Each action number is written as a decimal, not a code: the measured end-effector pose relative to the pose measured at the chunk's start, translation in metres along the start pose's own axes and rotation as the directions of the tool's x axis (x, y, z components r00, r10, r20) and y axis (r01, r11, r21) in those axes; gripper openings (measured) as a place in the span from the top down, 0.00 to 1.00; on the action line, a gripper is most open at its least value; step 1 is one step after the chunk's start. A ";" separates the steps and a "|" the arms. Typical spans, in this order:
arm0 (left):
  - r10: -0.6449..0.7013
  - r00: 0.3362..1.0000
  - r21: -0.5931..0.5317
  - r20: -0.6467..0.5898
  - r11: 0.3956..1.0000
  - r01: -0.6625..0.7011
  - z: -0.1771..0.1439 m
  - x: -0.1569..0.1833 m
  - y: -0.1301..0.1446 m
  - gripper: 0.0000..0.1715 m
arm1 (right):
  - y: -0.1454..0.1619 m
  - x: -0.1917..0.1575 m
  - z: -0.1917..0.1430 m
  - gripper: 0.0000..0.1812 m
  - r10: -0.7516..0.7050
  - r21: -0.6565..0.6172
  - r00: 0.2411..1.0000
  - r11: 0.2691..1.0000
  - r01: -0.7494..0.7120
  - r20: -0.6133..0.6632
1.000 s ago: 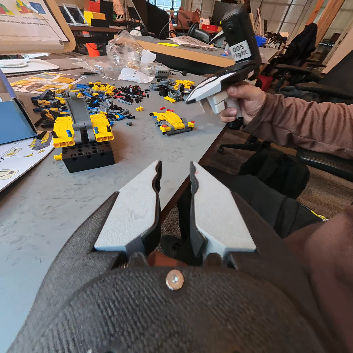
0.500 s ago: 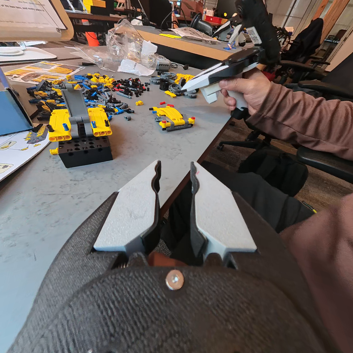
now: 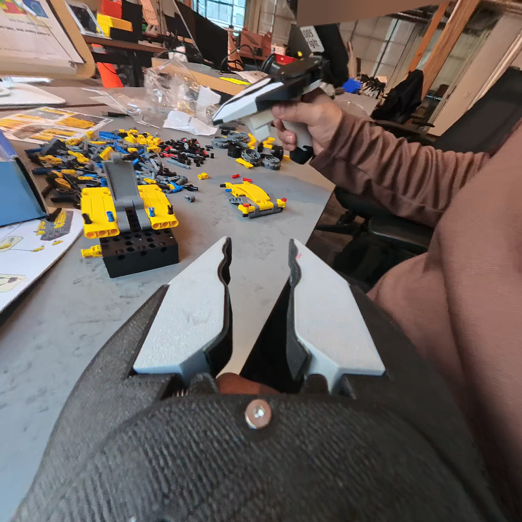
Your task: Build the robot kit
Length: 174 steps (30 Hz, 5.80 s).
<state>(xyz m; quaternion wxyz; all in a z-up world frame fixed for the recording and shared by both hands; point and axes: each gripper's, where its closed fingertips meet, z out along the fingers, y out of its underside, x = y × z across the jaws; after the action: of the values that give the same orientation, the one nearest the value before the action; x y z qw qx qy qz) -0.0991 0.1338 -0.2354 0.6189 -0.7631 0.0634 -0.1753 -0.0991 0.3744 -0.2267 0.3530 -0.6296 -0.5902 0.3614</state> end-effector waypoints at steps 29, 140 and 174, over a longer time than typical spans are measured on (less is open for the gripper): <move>0.173 0.965 -0.124 0.196 0.981 -0.151 0.001 -0.019 0.031 0.80 | 0.015 -0.027 0.014 1.00 -0.086 0.087 0.995 0.993 0.082 0.040; 0.160 0.971 -0.121 0.179 0.983 -0.140 0.004 -0.016 0.033 0.81 | 0.027 -0.053 -0.030 0.85 -0.079 0.157 0.980 0.986 0.050 0.185; 0.166 0.970 -0.131 0.179 0.981 -0.144 0.007 -0.015 0.035 0.81 | 0.042 0.042 -0.049 0.91 0.164 0.178 0.974 0.975 -0.135 -0.159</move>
<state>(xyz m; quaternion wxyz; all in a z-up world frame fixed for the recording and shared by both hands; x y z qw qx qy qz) -0.1062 0.1374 -0.2733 0.5881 -0.8039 0.0741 -0.0489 -0.0346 0.4134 -0.2409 0.4258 -0.6698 -0.4761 0.3787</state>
